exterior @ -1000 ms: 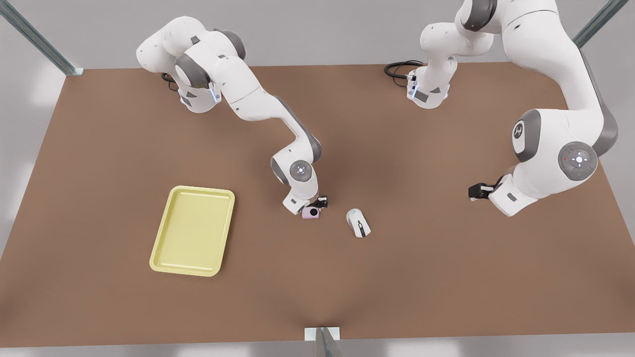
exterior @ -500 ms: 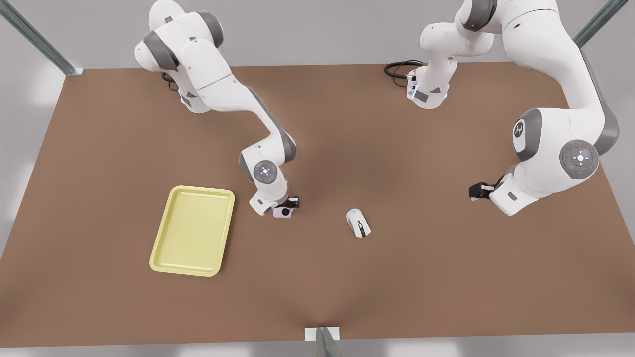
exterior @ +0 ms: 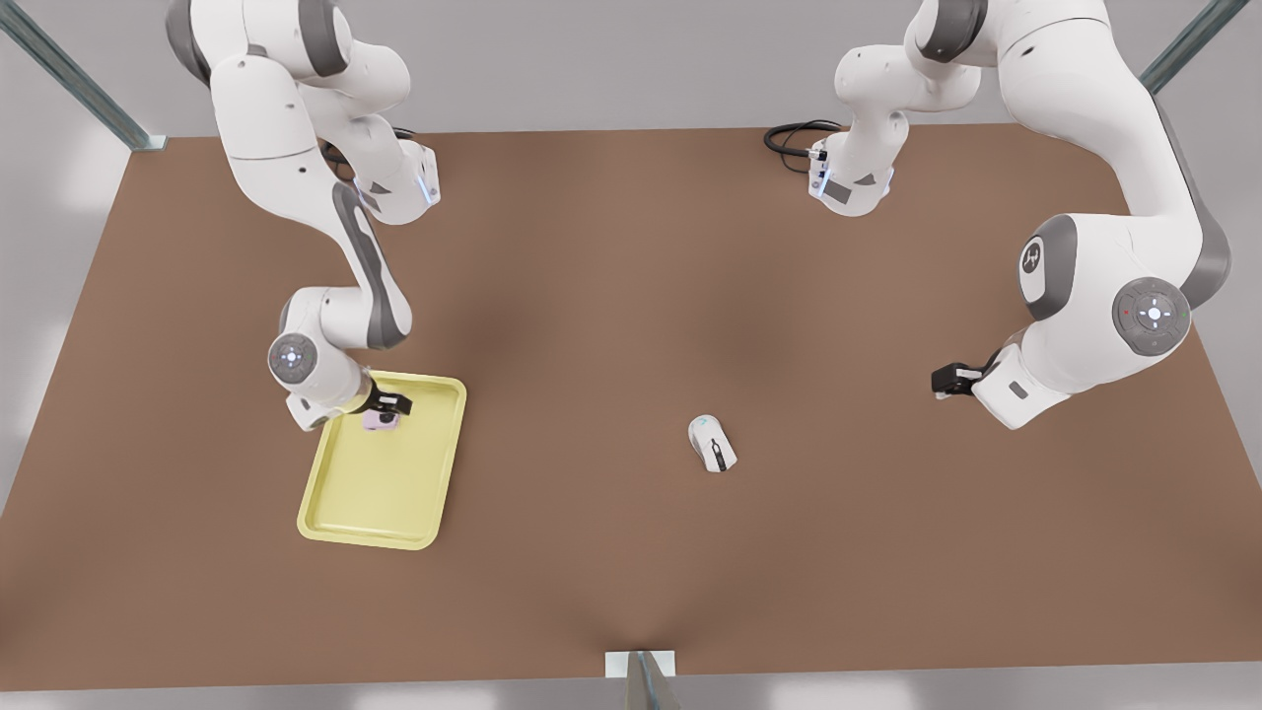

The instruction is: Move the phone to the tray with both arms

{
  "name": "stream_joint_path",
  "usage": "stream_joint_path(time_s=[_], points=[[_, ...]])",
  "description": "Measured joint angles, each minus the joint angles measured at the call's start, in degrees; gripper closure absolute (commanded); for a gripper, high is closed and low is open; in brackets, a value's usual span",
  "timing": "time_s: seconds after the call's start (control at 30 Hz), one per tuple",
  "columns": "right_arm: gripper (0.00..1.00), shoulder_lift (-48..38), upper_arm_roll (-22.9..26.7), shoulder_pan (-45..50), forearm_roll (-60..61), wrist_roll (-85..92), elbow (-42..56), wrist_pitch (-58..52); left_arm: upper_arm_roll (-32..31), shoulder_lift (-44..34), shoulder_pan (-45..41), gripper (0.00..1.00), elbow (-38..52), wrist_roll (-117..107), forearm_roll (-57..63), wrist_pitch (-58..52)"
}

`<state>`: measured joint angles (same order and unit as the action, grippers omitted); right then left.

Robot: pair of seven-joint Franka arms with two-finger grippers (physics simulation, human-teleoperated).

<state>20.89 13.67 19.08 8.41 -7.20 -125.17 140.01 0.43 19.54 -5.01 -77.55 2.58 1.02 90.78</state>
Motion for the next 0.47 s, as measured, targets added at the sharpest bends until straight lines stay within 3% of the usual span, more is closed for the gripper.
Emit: stream_joint_path(time_s=[0.17,0.33,0.47], points=[[0.00,-5.20,0.66,-0.22,-0.03,6.09,7.23,-4.86,-0.03,-0.30,-0.06,0.00,0.63,0.14,0.41,0.43],[0.00,-9.63,2.30,-1.77,-2.69,9.21,36.20,-26.70,-0.08,-0.38,-0.11,0.00,0.70,0.28,0.67,0.72],[0.00,-11.96,-4.00,-8.36,-4.72,10.72,42.08,-39.48,-0.08,-0.34,-0.09,0.00,0.78,0.31,0.75,0.82]])
